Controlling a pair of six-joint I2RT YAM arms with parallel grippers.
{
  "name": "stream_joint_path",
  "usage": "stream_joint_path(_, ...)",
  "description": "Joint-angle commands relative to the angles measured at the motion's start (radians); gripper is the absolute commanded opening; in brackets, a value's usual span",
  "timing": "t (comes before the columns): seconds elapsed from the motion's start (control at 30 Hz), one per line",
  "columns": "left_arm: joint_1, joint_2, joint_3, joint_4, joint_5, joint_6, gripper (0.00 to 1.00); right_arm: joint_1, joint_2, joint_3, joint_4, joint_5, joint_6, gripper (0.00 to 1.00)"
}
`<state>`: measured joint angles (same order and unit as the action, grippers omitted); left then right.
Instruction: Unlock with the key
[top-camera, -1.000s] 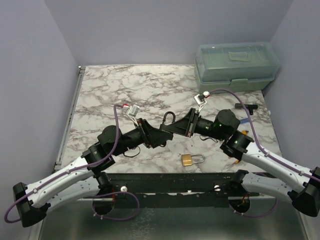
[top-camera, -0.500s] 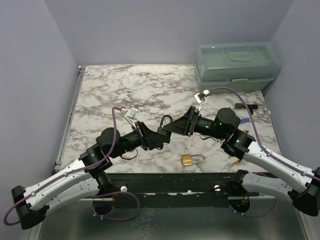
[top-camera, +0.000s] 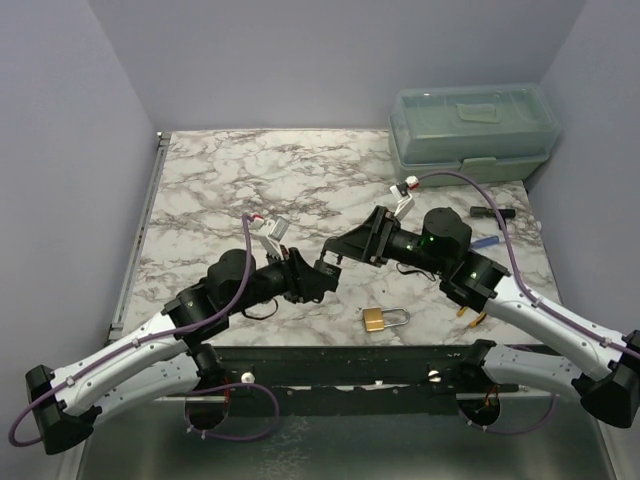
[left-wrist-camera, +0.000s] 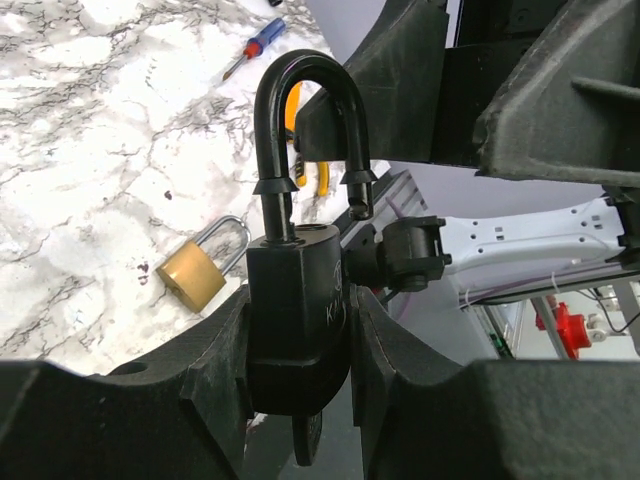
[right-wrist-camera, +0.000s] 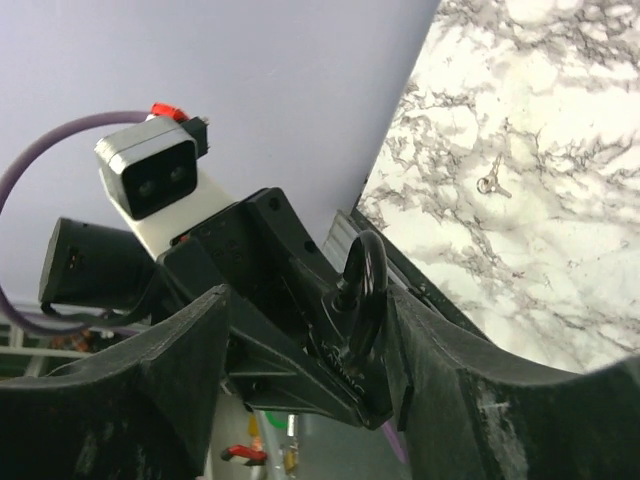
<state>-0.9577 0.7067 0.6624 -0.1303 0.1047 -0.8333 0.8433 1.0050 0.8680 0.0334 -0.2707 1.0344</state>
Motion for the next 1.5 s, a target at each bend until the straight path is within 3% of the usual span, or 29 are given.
stream_joint_path(0.0, 0.000, 0.018, 0.069, 0.032, 0.004, 0.052, 0.00, 0.004, 0.022, 0.038, -0.016, 0.032, 0.004, 0.59)
stream_joint_path(0.27, 0.000, 0.091, 0.096, -0.052, -0.050, 0.085, 0.00, 0.004, 0.081, 0.068, 0.057, -0.031, 0.043, 0.44)
stream_joint_path(0.5, 0.000, 0.102, 0.102, -0.060, -0.066, 0.109, 0.00, 0.005, 0.137, 0.108, 0.057, -0.042, 0.059, 0.42)
stream_joint_path(0.77, 0.000, 0.074, 0.113, -0.087, -0.077, 0.111, 0.00, 0.005, 0.121, 0.107, -0.025, -0.011, 0.028, 0.67)
stream_joint_path(0.93, 0.000, 0.031, 0.120, -0.107, -0.085, 0.081, 0.00, 0.005, 0.020, 0.089, -0.125, 0.076, -0.025, 0.79)
stream_joint_path(1.1, 0.000, 0.012, 0.121, -0.108, -0.081, 0.056, 0.00, 0.005, -0.061, 0.064, -0.096, 0.065, -0.110, 0.80)
stream_joint_path(1.47, 0.000, -0.003, 0.189, -0.064, 0.036, 0.012, 0.00, 0.005, -0.102, -0.132, 0.219, -0.018, -0.128, 0.75)
